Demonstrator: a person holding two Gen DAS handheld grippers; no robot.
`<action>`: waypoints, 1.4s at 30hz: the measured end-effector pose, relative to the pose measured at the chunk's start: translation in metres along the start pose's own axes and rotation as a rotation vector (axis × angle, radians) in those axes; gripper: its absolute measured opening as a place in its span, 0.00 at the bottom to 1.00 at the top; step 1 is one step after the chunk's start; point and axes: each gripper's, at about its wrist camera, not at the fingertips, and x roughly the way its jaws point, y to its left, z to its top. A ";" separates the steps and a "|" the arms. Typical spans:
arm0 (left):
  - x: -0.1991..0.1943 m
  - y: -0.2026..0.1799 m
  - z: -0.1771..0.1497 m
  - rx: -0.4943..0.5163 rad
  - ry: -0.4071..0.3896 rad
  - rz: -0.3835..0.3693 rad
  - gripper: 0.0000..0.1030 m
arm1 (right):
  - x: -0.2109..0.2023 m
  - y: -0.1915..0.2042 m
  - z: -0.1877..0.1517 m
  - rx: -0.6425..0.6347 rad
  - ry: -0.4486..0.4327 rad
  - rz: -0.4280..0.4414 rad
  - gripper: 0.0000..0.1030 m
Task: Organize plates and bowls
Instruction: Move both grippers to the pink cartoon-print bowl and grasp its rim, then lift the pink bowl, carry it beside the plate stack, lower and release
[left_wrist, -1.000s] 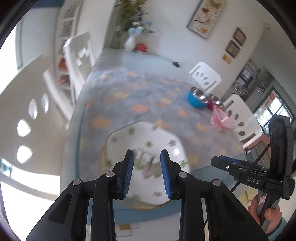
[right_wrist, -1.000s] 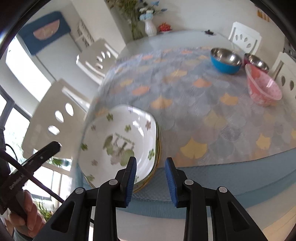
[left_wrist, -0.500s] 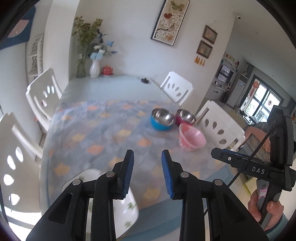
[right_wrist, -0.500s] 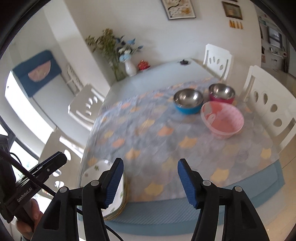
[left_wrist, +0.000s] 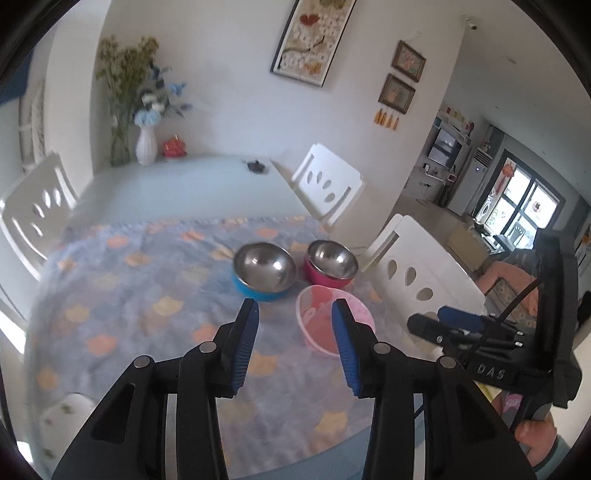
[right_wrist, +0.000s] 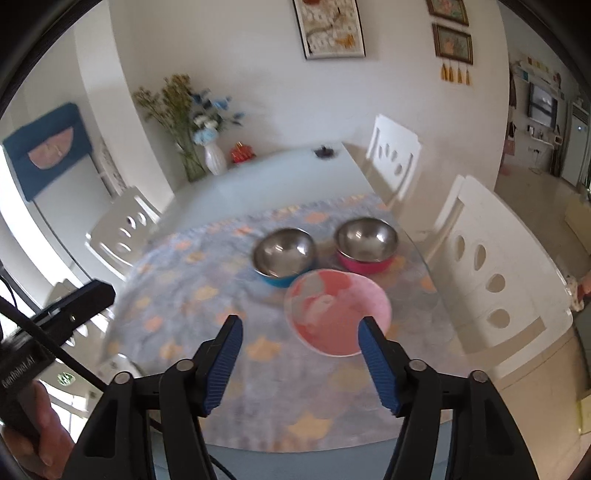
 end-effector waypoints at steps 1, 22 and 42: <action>0.013 -0.002 0.000 -0.020 0.016 -0.001 0.38 | 0.012 -0.011 0.003 0.003 0.024 0.005 0.63; 0.200 0.010 -0.034 -0.215 0.363 0.003 0.38 | 0.175 -0.105 0.001 0.073 0.297 0.012 0.63; 0.238 -0.002 -0.045 -0.148 0.403 -0.036 0.13 | 0.213 -0.098 -0.012 0.006 0.349 0.036 0.19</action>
